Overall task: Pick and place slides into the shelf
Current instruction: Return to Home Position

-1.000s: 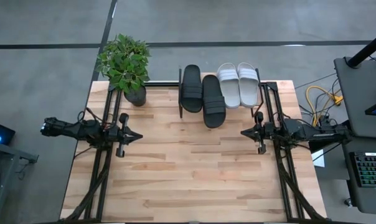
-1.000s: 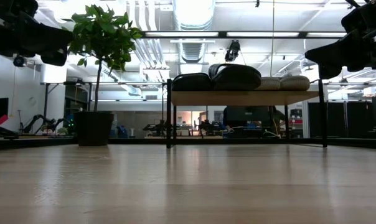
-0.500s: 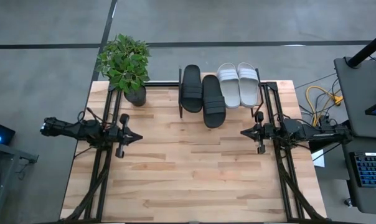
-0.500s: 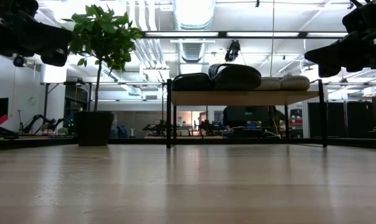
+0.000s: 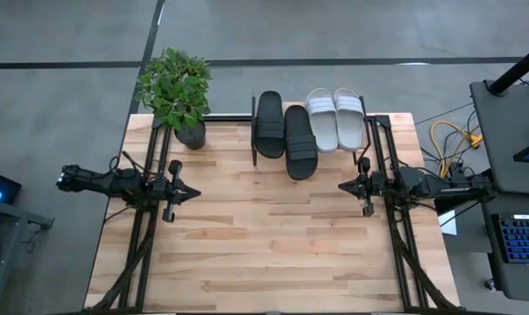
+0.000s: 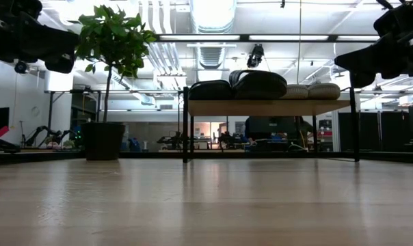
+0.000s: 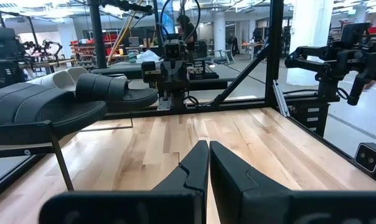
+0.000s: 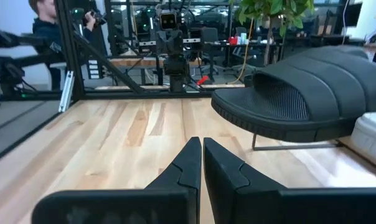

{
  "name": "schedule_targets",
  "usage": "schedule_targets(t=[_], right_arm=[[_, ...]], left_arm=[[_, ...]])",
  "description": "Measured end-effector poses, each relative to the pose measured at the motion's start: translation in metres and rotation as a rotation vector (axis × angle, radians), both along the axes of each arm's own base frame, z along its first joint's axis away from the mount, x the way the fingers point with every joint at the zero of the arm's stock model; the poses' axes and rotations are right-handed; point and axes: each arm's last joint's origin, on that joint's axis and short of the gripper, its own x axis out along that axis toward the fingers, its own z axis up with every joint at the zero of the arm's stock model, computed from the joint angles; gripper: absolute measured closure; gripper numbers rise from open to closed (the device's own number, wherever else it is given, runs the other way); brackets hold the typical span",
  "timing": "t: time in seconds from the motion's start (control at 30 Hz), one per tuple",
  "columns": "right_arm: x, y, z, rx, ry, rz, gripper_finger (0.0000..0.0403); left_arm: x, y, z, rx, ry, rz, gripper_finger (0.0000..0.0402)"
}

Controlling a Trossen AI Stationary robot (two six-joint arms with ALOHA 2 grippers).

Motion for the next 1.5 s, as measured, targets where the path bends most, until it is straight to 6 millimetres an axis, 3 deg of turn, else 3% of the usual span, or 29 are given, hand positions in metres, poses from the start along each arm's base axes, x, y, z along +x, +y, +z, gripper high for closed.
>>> schedule_targets(t=[0.3,1.5], right_arm=[[0.0000,0.0000,-0.0001,0.103,-0.001,-0.002,0.0394],[0.0002,0.0000,-0.0002,0.102,0.001,-0.002,0.0394]], left_arm=[[0.0000,0.0000,0.0001,0.000,-0.001,0.001,0.0402],[0.0000,0.0000,-0.0001,0.001,0.000,0.000,0.0402]])
